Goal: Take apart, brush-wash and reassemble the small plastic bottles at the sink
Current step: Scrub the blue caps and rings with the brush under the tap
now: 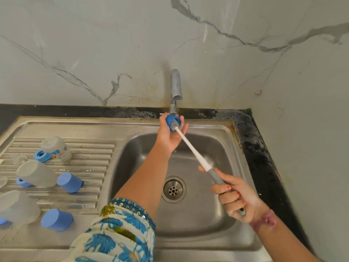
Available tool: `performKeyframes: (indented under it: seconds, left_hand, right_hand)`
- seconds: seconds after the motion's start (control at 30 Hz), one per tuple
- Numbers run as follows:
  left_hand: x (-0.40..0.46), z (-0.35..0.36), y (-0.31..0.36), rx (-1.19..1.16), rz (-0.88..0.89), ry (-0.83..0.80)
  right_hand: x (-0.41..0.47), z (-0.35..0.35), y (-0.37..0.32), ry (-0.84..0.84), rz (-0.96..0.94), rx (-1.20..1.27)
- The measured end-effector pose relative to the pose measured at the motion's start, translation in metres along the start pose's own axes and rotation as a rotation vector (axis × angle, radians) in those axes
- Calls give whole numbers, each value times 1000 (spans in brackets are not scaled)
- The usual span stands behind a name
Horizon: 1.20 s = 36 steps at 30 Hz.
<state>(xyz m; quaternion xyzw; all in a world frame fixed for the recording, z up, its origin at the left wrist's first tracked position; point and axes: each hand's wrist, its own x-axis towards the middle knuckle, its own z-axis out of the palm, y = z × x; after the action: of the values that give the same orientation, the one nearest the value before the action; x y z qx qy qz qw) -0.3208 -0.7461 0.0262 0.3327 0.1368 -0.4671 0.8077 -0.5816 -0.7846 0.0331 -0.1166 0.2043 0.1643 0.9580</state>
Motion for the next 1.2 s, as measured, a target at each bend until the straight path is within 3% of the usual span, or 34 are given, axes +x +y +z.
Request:
performKeyframes:
  seconds: [0.07, 0.1, 0.2, 0.27, 0.33, 0.5, 0.7, 0.83, 1.0, 1.2]
  left_hand:
    - [6, 0, 0, 84, 45, 95]
    - [9, 0, 3, 149, 71, 150]
    - [12, -8, 15, 292, 105, 263]
    - [8, -14, 16, 292, 79, 262]
    - [4, -16, 6, 209, 23, 183]
    - [1, -9, -2, 177, 93, 152]
    - [-1, -7, -3, 280, 79, 139]
    - [2, -7, 5, 223, 155, 234]
    - [-5, 3, -6, 226, 118, 156]
    - [-2, 3, 4, 112, 136, 178]
  right_hand:
    - [1, 9, 11, -12, -16, -16]
    - [-2, 14, 12, 100, -27, -109]
    - [-24, 26, 12, 640, -219, -740]
    - [-29, 35, 12, 785, -374, -973]
    - [-19, 44, 14, 863, -507, -1181]
    - [-2, 64, 35, 902, -548, -1708]
    - [18, 73, 19, 980, -512, -1727]
    - [14, 87, 50, 943, -524, -1835]
    - [33, 81, 22, 1051, -553, -1855]
    - [29, 88, 47, 1016, -560, -1942]
